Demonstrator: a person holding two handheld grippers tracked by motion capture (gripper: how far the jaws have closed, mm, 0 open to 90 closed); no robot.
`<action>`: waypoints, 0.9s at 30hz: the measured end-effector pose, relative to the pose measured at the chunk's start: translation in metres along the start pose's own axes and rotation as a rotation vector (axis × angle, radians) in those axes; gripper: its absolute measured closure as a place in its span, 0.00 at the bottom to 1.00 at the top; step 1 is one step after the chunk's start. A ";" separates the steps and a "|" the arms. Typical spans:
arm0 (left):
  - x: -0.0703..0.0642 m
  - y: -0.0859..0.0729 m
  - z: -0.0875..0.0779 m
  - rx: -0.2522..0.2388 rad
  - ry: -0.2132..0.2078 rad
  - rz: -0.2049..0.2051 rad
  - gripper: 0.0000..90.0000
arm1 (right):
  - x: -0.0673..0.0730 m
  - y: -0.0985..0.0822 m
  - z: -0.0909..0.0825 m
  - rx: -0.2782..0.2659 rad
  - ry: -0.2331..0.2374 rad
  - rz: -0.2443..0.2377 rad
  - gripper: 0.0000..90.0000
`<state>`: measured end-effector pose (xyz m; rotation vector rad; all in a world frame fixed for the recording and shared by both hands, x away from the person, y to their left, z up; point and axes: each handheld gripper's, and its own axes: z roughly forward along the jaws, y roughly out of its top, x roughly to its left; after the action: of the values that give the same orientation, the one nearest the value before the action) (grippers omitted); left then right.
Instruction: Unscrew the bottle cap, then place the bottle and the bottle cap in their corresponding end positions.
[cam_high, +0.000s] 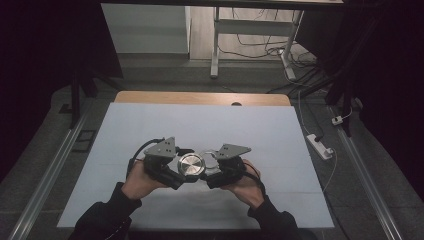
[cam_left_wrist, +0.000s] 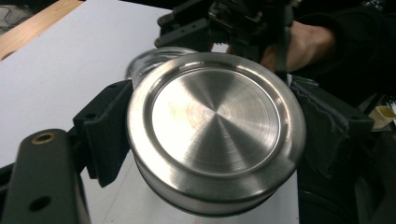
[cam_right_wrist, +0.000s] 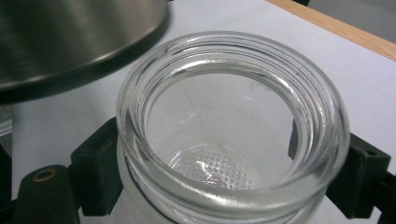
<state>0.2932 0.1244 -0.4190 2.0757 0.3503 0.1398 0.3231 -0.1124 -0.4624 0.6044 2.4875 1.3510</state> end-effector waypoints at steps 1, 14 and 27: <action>-0.002 -0.001 0.000 0.000 -0.004 0.002 0.22 | -0.001 0.000 0.000 -0.001 -0.003 0.004 0.16; -0.012 -0.008 0.000 -0.002 -0.006 0.006 0.22 | -0.010 0.001 0.001 -0.001 -0.028 0.024 0.16; -0.026 -0.014 0.010 -0.006 -0.008 0.025 0.22 | -0.023 0.004 0.005 -0.008 -0.059 0.044 0.16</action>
<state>0.2687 0.1148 -0.4350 2.0748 0.3189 0.1474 0.3466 -0.1172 -0.4610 0.6908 2.4347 1.3386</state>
